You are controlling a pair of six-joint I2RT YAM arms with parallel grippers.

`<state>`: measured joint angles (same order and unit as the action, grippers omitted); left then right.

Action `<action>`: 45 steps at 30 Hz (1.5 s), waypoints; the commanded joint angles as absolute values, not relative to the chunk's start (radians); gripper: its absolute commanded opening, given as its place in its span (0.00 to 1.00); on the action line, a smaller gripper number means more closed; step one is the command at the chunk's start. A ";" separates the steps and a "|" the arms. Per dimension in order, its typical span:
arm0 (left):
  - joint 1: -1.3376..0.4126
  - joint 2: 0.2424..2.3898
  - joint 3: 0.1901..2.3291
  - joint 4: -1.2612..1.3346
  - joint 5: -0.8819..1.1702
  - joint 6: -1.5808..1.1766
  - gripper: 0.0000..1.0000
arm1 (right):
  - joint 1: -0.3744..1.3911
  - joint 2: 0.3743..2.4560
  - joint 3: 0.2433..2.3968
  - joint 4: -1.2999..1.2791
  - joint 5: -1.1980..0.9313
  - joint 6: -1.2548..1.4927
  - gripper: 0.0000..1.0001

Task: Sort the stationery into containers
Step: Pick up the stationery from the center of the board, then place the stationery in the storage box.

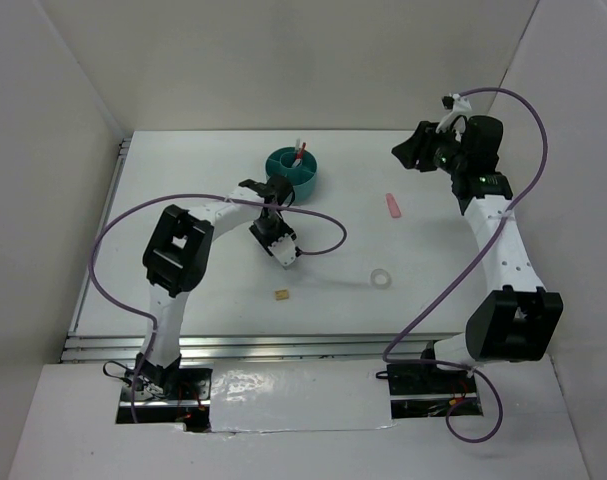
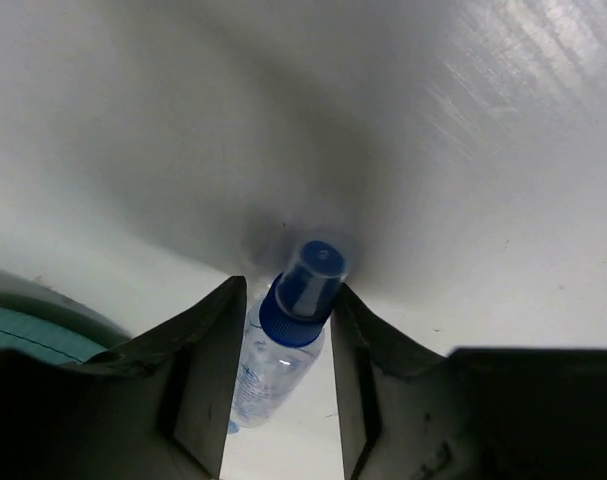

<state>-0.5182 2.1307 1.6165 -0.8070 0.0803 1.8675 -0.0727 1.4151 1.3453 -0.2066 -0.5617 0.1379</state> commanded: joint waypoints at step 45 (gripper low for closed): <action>-0.092 2.114 1.606 0.925 0.870 -0.509 0.00 | -0.109 1.388 1.313 -0.242 -0.595 0.118 0.46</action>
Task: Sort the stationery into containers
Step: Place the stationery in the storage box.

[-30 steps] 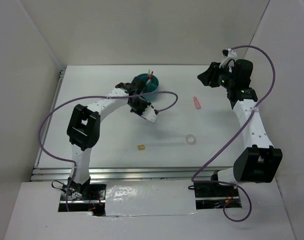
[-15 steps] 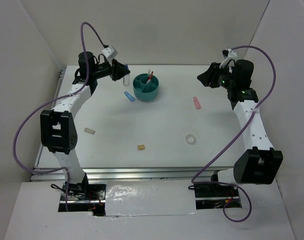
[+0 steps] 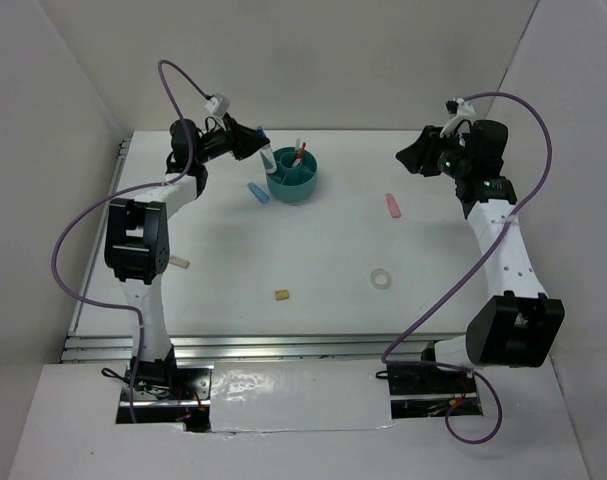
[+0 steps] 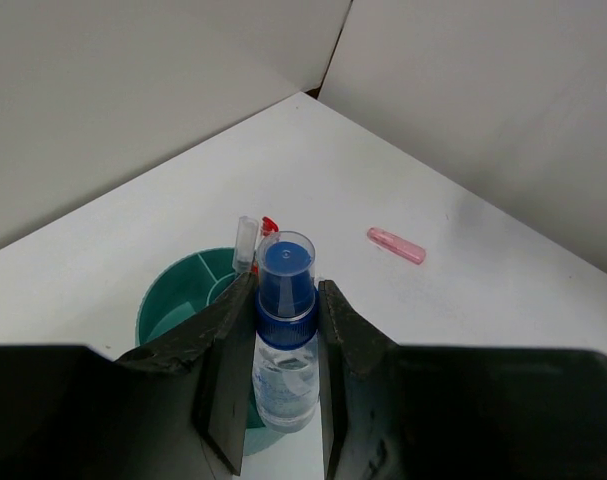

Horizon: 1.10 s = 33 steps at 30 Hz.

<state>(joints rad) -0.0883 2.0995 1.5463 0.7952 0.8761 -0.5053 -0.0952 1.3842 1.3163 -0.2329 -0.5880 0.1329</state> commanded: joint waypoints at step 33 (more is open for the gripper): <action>-0.126 2.227 1.615 0.858 0.813 -0.335 0.56 | -0.138 1.374 1.275 -0.291 -0.575 0.068 0.57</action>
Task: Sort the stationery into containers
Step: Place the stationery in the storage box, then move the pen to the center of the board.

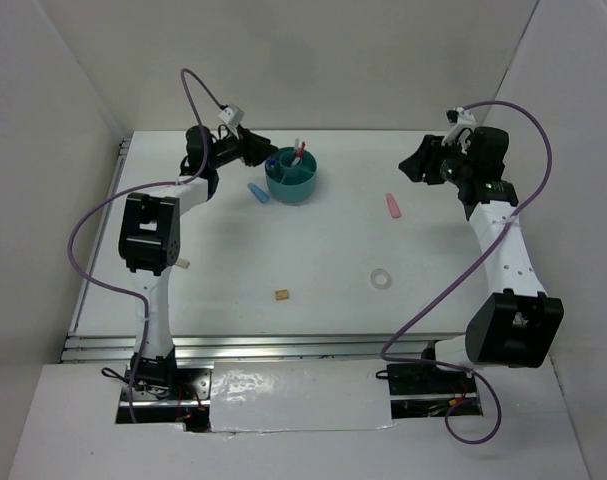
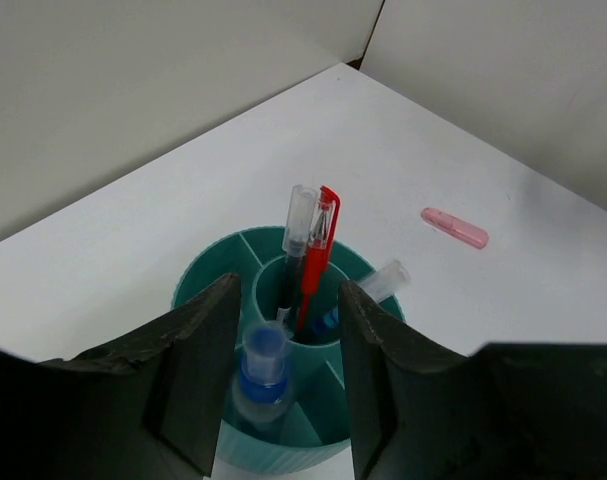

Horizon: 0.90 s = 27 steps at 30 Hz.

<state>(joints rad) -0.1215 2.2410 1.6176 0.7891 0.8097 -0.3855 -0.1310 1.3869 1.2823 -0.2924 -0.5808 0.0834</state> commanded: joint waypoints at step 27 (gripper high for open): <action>-0.003 1.628 1.454 -0.064 0.647 0.150 0.98 | 0.067 2.221 1.954 -0.818 -0.058 -0.160 0.55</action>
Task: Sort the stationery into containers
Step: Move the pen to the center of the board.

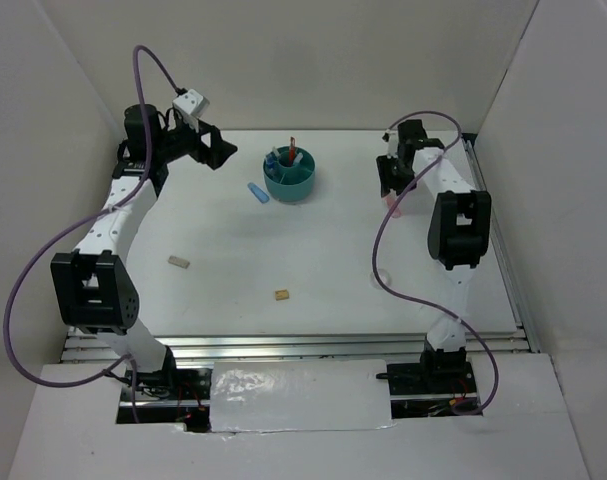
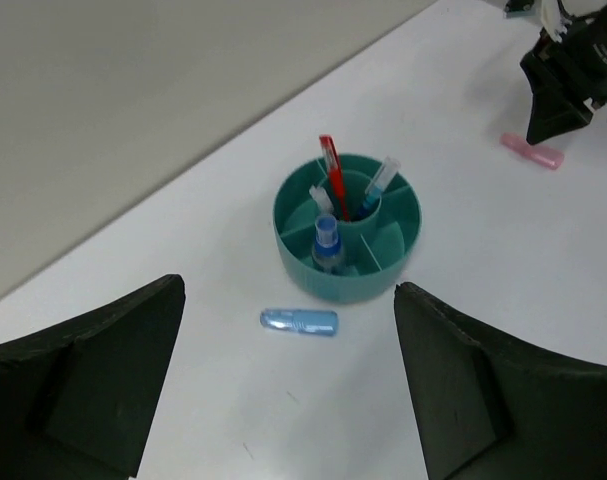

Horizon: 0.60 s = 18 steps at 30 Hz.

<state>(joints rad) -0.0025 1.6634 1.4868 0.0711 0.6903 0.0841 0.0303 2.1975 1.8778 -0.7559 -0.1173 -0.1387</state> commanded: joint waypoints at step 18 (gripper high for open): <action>-0.003 1.462 1.239 -0.066 0.657 0.215 0.99 | 0.087 2.252 2.022 -0.871 0.015 -0.276 0.54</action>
<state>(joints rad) -0.0029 1.5009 1.2518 -0.1032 0.6365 0.1886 0.0982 2.3146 1.9850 -0.8516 0.0151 -0.2432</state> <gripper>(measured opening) 0.993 0.534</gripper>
